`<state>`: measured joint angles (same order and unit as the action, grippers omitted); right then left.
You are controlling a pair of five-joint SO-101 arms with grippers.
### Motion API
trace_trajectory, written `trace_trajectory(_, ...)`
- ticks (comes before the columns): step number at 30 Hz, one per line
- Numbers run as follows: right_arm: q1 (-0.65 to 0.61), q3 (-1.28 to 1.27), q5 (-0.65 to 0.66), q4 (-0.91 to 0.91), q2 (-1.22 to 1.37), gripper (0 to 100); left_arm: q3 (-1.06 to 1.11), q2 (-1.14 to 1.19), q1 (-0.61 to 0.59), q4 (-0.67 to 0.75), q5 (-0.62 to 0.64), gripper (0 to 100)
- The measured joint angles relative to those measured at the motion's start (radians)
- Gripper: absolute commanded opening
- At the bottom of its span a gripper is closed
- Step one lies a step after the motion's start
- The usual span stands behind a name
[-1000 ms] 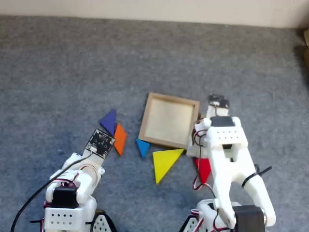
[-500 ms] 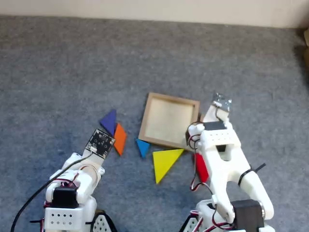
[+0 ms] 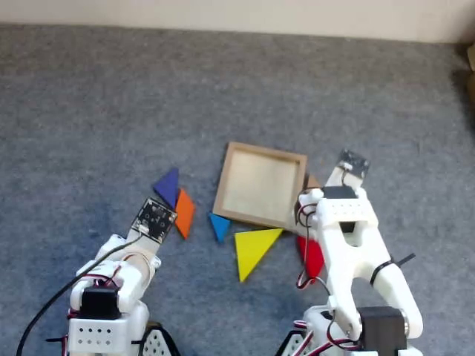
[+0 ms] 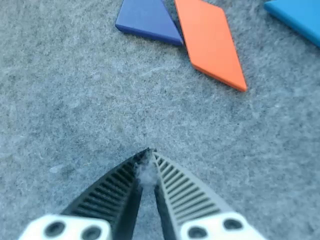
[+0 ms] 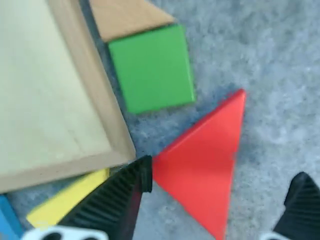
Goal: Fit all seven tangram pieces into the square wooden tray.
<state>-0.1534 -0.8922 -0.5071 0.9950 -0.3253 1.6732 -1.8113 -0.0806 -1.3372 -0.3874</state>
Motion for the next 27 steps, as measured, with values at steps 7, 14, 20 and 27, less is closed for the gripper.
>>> trace_trajectory(7,-0.052,-0.029,-0.032,-0.038,0.123,40.0,0.000,0.000,0.000,0.000,0.000,1)
trace_trajectory(14,-0.055,-0.018,-0.034,-0.038,0.170,40.0,0.000,0.000,0.000,0.000,0.000,1)
trace_trajectory(20,-0.049,-0.017,-0.035,-0.006,0.170,35.4,0.000,0.000,0.000,0.000,0.000,1)
trace_trajectory(27,-0.035,-0.017,0.029,0.000,0.176,29.6,0.000,0.000,0.000,0.000,0.000,1)
